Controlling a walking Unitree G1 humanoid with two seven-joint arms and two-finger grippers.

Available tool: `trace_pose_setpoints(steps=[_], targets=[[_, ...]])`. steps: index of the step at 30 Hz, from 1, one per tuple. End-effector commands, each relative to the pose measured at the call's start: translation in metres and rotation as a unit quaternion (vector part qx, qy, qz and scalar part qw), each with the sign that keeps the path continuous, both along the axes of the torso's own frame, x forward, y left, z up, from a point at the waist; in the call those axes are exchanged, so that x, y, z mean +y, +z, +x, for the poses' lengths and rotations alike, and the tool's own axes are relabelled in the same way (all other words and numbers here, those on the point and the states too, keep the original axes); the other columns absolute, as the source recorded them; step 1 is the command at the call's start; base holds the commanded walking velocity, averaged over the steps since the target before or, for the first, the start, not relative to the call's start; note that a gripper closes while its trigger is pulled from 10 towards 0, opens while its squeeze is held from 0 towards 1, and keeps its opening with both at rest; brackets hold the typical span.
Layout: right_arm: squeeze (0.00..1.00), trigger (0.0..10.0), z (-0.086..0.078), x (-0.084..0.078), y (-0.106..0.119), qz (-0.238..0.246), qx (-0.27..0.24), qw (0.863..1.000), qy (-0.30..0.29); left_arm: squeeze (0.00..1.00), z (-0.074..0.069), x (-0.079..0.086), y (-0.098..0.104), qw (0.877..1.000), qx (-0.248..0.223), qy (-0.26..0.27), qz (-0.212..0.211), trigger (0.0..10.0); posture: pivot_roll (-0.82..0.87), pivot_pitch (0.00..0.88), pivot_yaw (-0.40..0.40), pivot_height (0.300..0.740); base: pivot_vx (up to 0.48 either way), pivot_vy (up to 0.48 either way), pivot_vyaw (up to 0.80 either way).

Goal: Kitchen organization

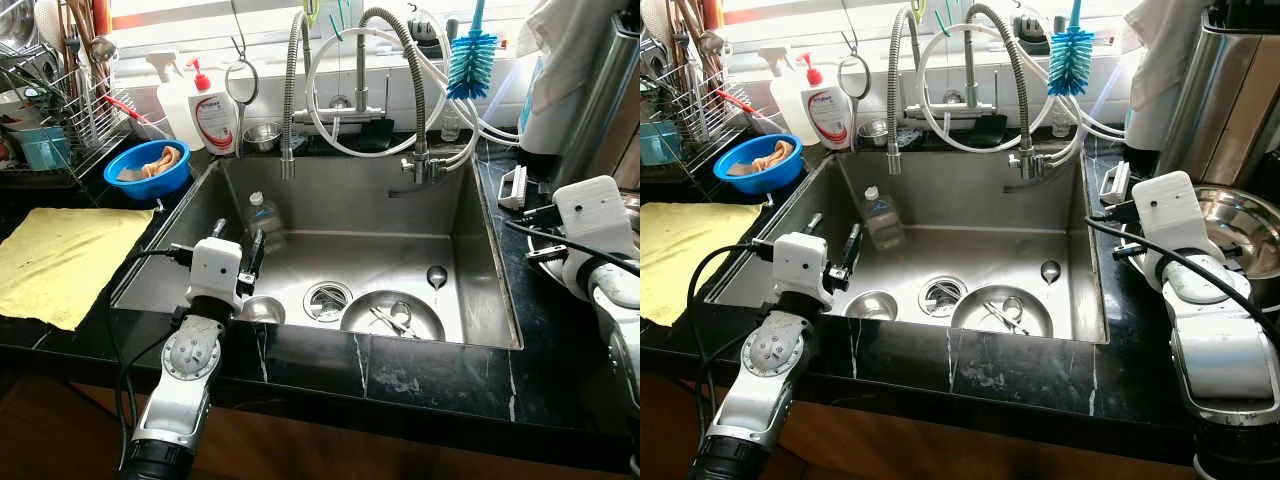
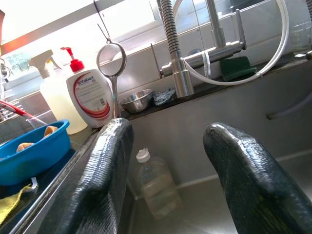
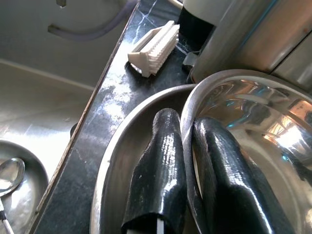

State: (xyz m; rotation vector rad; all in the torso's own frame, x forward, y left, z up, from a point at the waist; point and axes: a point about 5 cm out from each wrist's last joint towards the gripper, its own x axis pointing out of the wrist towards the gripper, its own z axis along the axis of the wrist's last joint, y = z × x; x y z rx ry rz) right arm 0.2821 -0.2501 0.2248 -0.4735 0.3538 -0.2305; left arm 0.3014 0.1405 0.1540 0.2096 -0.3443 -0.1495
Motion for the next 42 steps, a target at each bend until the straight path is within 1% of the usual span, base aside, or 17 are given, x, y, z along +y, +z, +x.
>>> trace_pose_setpoints(steps=[1,5,8,11,19,20,21,22,23,26,33,36,37,39,40,41,42], targets=[[0.00,0.0,0.002,0.003,0.000,0.015,0.000,1.000,0.006,0.00,0.001,0.003,-0.001,1.000,0.002,0.000,0.010,10.0,-0.29,0.000,0.146,0.740,0.000,0.000,0.00],[0.00,0.0,0.004,0.004,0.004,0.019,-0.015,1.000,-0.002,0.00,0.001,0.003,-0.002,1.000,0.001,0.001,0.010,10.0,-0.29,0.000,0.145,0.740,0.000,0.000,0.00],[0.00,0.0,0.007,0.006,0.018,0.042,-0.056,0.998,-0.006,0.00,0.002,0.003,-0.001,1.000,-0.001,0.001,0.010,10.0,-0.29,0.000,0.144,0.740,0.000,0.000,0.00],[0.00,0.0,0.007,0.008,0.030,0.043,-0.078,0.996,-0.007,0.00,0.002,0.003,-0.002,1.000,-0.001,0.002,0.009,10.0,-0.29,0.000,0.143,0.740,0.000,0.000,0.00],[0.00,0.0,0.008,0.014,0.044,0.040,-0.097,0.994,0.006,0.00,0.002,0.001,-0.002,1.000,-0.002,0.002,0.007,10.0,-0.29,0.000,0.139,0.740,0.000,0.000,0.00],[0.00,2.5,0.009,0.016,0.048,0.041,-0.101,0.994,0.010,0.00,0.002,0.001,-0.002,1.000,-0.003,0.002,0.006,10.0,-0.29,0.000,0.139,0.740,0.000,0.000,0.00],[0.00,2.5,0.009,0.016,0.048,0.041,-0.101,0.994,0.010,0.00,0.002,0.001,-0.002,1.000,-0.003,0.002,0.006,10.0,-0.29,0.000,0.139,0.740,0.000,0.000,0.00],[0.00,6.6,0.009,0.019,0.052,0.043,-0.108,0.993,0.015,0.00,0.002,0.001,-0.002,1.000,-0.003,0.002,0.005,10.0,-0.29,0.000,0.139,0.740,0.000,0.000,0.00],[0.00,10.0,0.010,0.021,0.055,0.042,-0.113,0.993,0.022,0.00,0.002,0.001,-0.003,1.000,-0.003,0.002,0.005,10.0,-0.30,0.000,0.137,0.740,0.000,0.000,0.00],[0.00,10.0,0.011,0.023,0.058,0.043,-0.120,0.991,0.028,0.00,0.002,0.001,-0.003,1.000,-0.002,0.002,0.005,10.0,-0.30,0.000,0.137,0.740,0.000,0.000,0.00],[0.00,10.0,0.018,0.043,0.069,0.068,-0.152,0.983,0.082,0.00,0.003,0.000,-0.003,1.000,-0.004,0.003,0.003,10.0,-0.30,0.000,0.130,0.740,0.000,0.000,0.00],[0.00,10.0,0.021,0.060,0.076,0.090,-0.179,0.970,0.141,0.00,0.003,0.002,-0.004,1.000,-0.004,0.006,0.003,10.0,-0.29,0.000,0.128,0.740,0.000,0.000,0.00],[0.00,10.0,0.022,0.070,0.074,0.104,-0.179,0.962,0.177,0.00,0.003,0.002,-0.004,1.000,-0.004,0.008,0.003,10.0,-0.30,0.000,0.128,0.740,0.000,0.000,0.00],[0.00,10.0,0.023,0.080,0.067,0.118,-0.165,0.956,0.211,0.00,0.003,0.002,-0.003,1.000,-0.006,0.009,0.002,10.0,-0.30,0.000,0.127,0.740,0.000,0.000,0.00],[0.00,10.0,0.023,0.087,0.062,0.106,-0.156,0.953,0.236,0.00,0.003,0.002,-0.003,1.000,-0.007,0.009,0.002,10.0,-0.29,0.000,0.125,0.740,0.000,0.000,0.00],[0.00,10.0,0.023,0.105,0.051,0.110,-0.145,0.942,0.283,0.00,0.003,0.002,-0.002,1.000,-0.011,0.012,0.001,10.0,-0.28,0.000,0.123,0.740,0.000,0.000,0.00],[0.00,10.0,0.023,0.105,0.051,0.110,-0.145,0.942,0.283,0.00,0.003,0.002,-0.002,1.000,-0.011,0.012,0.001,10.0,-0.28,0.000,0.123,0.740,0.000,0.000,0.00]])
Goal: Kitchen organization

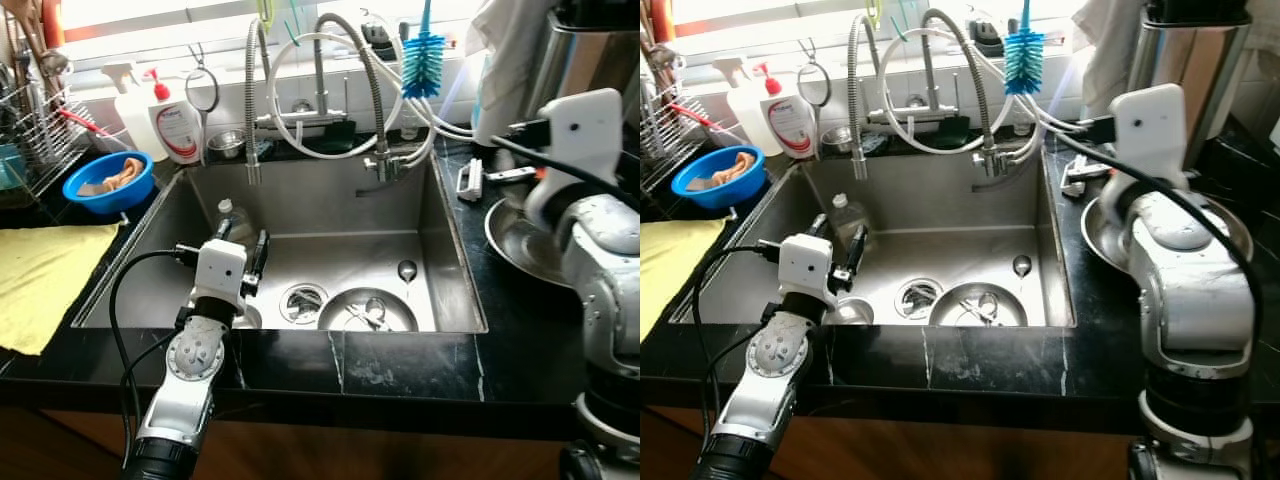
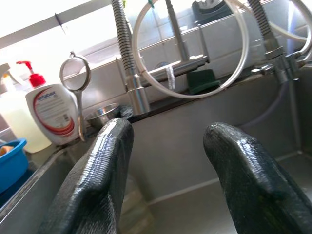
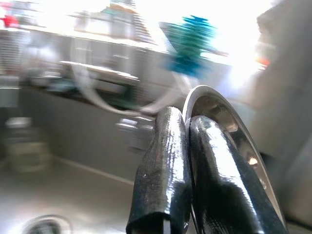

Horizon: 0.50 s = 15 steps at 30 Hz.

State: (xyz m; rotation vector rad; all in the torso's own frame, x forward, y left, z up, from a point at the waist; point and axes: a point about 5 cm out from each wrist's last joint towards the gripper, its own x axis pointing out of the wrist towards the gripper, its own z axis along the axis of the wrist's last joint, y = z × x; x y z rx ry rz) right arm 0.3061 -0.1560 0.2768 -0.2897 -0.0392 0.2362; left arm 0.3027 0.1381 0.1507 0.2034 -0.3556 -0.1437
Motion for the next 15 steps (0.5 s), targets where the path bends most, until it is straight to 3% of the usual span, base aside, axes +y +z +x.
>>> trace_pose_setpoints(steps=[1,8,12,15], targets=[[0.00,10.0,-0.001,0.013,-0.001,-0.002,-0.005,0.999,0.037,0.00,0.002,0.005,0.002,1.000,-0.006,0.011,0.004,10.0,-0.28,0.000,0.120,0.740,0.000,0.000,0.00],[0.00,10.0,0.001,0.033,-0.008,0.043,-0.006,0.992,0.118,0.00,0.002,0.007,0.003,1.000,-0.008,0.019,0.004,10.0,-0.27,0.000,0.117,0.740,0.000,0.000,0.00],[0.00,10.0,0.005,0.042,-0.032,0.075,0.038,0.984,0.158,0.00,0.002,0.007,0.003,1.000,-0.010,0.020,0.004,10.0,-0.27,0.000,0.116,0.740,0.000,0.000,0.00],[0.00,10.0,0.008,0.042,-0.045,0.076,0.059,0.983,0.156,0.00,0.002,0.006,0.004,1.000,-0.011,0.020,0.004,10.0,-0.27,0.000,0.116,0.740,0.000,0.000,0.00]])
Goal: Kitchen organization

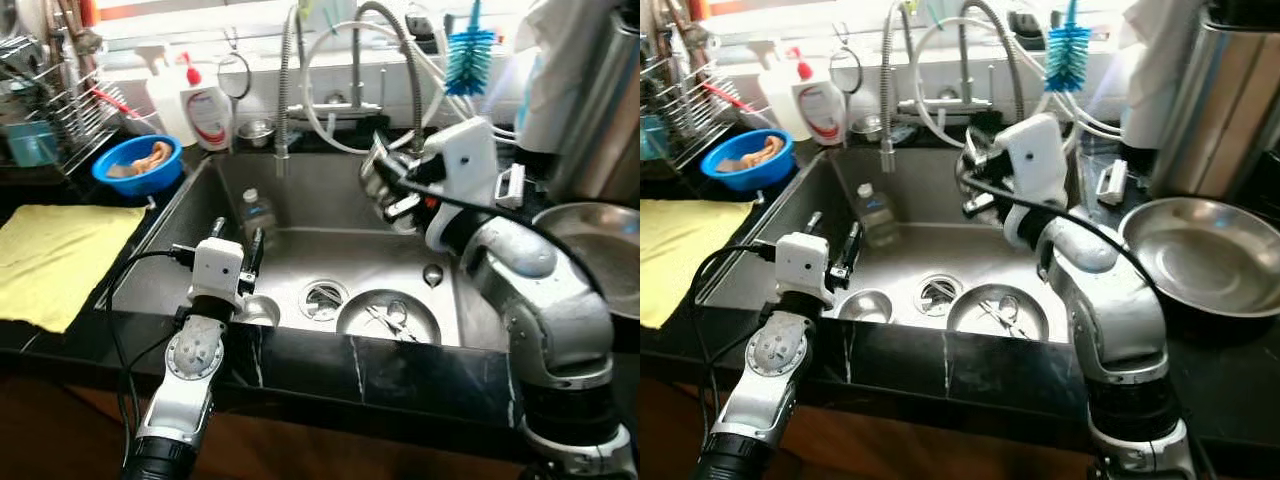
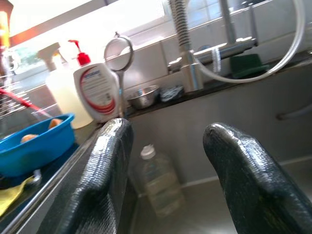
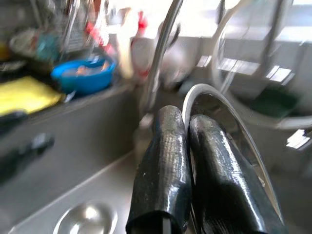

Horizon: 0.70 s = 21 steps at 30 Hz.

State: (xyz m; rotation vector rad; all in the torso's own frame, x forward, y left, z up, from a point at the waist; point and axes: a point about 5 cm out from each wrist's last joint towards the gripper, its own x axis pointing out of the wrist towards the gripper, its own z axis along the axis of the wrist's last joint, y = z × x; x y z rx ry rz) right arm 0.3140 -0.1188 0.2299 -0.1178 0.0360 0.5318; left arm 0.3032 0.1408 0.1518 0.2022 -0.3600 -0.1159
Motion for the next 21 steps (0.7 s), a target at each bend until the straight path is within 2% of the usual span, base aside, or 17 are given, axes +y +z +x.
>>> trace_pose_setpoints(steps=[1,3,11,16,21], targets=[[0.00,10.0,0.002,0.005,-0.004,0.006,0.001,1.000,0.016,0.00,0.002,0.004,0.003,1.000,-0.008,0.007,0.007,10.0,-0.26,0.000,0.114,0.740,0.000,0.000,0.00],[0.00,10.0,0.005,0.003,-0.015,0.011,0.020,1.000,0.014,0.00,0.001,0.005,0.004,1.000,-0.009,0.009,0.007,10.0,-0.25,0.000,0.112,0.740,0.000,0.000,0.00],[0.00,10.0,0.008,0.000,-0.031,0.031,0.038,0.999,0.011,0.00,0.001,0.005,0.004,1.000,-0.009,0.011,0.007,10.0,-0.25,0.000,0.113,0.740,0.000,0.000,0.00],[0.00,10.0,0.012,-0.007,-0.047,0.029,0.060,0.998,-0.016,0.00,0.001,0.004,0.004,1.000,-0.009,0.007,0.007,10.0,-0.25,0.000,0.117,0.740,0.000,0.000,0.00],[0.00,10.0,0.020,-0.016,-0.051,0.035,0.062,0.995,-0.066,0.00,0.001,0.004,0.004,1.000,-0.010,0.004,0.008,10.0,-0.25,0.000,0.119,0.740,0.000,0.000,0.00]])
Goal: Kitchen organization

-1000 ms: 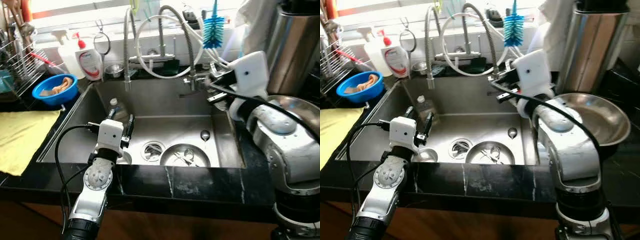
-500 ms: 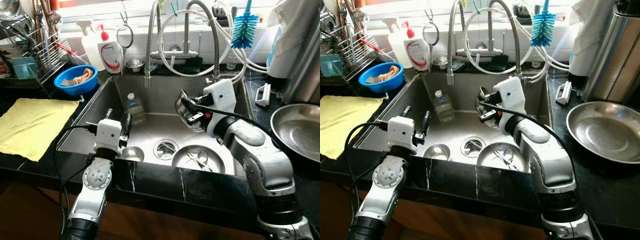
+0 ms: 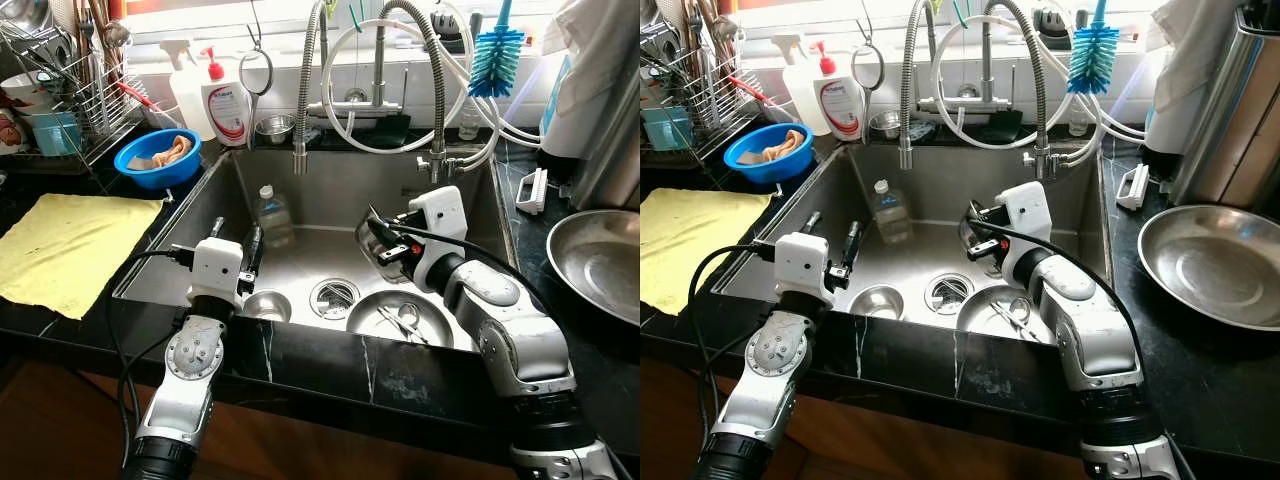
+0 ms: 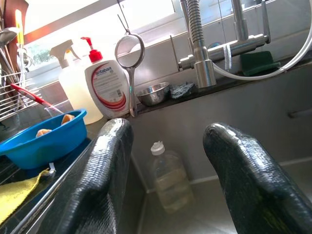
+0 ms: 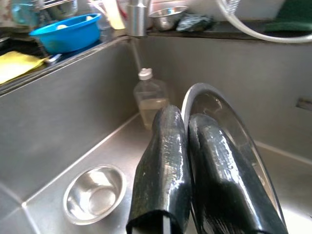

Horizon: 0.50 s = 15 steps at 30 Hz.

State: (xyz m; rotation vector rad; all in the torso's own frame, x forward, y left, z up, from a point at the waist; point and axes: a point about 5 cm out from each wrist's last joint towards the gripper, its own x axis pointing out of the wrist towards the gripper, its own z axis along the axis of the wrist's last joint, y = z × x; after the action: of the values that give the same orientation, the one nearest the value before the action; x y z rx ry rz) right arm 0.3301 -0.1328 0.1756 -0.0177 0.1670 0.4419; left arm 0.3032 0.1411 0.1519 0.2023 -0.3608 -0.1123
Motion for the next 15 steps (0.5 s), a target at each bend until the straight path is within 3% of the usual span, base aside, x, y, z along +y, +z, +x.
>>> trace_pose_setpoints(steps=[1,6,15], targets=[[0.00,10.0,0.004,-0.002,0.003,0.003,-0.010,1.000,-0.017,0.00,0.001,0.003,0.004,1.000,-0.009,0.003,0.008,10.0,-0.25,0.000,0.119,0.740,0.000,0.000,0.00],[0.00,10.0,0.008,-0.010,0.007,0.007,-0.023,0.999,-0.045,0.00,0.001,0.002,0.002,1.000,-0.007,0.000,0.007,10.0,-0.26,0.000,0.110,0.740,0.000,0.000,0.00],[0.00,10.0,0.005,-0.012,0.005,0.000,-0.027,0.999,-0.042,0.00,0.000,-0.002,-0.002,1.000,-0.005,0.003,-0.002,10.0,-0.26,0.000,0.074,0.740,0.000,0.000,0.00]])
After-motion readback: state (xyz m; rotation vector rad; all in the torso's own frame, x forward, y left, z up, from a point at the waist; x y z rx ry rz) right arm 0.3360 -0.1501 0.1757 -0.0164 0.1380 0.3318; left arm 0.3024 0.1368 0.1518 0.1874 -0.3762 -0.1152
